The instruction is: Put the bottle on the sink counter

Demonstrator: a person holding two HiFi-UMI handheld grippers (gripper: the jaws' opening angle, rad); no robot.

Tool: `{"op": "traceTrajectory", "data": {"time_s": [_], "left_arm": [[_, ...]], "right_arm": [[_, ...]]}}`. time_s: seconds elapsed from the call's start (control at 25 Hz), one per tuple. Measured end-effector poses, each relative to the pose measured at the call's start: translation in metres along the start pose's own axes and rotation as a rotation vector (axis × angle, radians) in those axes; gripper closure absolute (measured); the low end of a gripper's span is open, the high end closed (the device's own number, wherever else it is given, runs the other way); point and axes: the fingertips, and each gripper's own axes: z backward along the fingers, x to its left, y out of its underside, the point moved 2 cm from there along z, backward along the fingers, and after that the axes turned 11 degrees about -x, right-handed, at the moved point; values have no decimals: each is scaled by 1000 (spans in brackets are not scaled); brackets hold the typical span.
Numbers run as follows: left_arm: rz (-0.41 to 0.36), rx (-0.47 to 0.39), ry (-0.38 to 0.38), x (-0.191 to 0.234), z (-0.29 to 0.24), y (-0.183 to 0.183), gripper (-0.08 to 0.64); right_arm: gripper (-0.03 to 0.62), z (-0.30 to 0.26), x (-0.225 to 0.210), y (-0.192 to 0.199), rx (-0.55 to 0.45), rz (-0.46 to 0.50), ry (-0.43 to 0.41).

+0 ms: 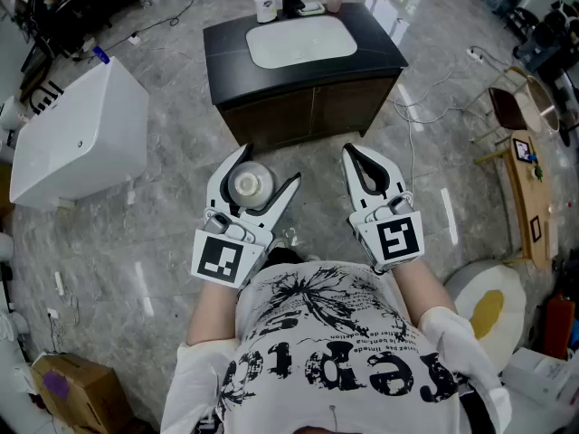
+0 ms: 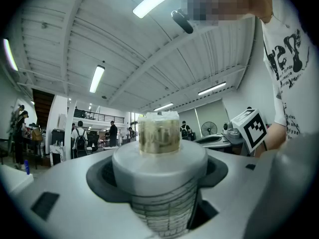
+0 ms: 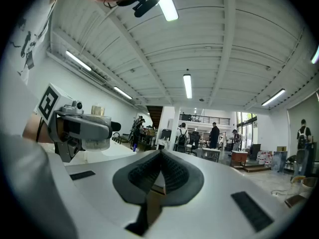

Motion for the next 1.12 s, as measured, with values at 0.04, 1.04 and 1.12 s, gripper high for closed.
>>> {"op": "traceTrajectory", "data": {"time_s": [0.04, 1.04, 1.12], "left_arm": [[1, -1, -2, -2, -2, 0, 212], [11, 72, 110, 17, -102, 70, 213], [28, 60, 128, 33, -130, 82, 212]], "right_arm": [[580, 2, -2, -1, -1, 0, 2], [577, -20, -102, 52, 36, -65, 147], [577, -41, -120, 64, 46, -56, 161]]}}
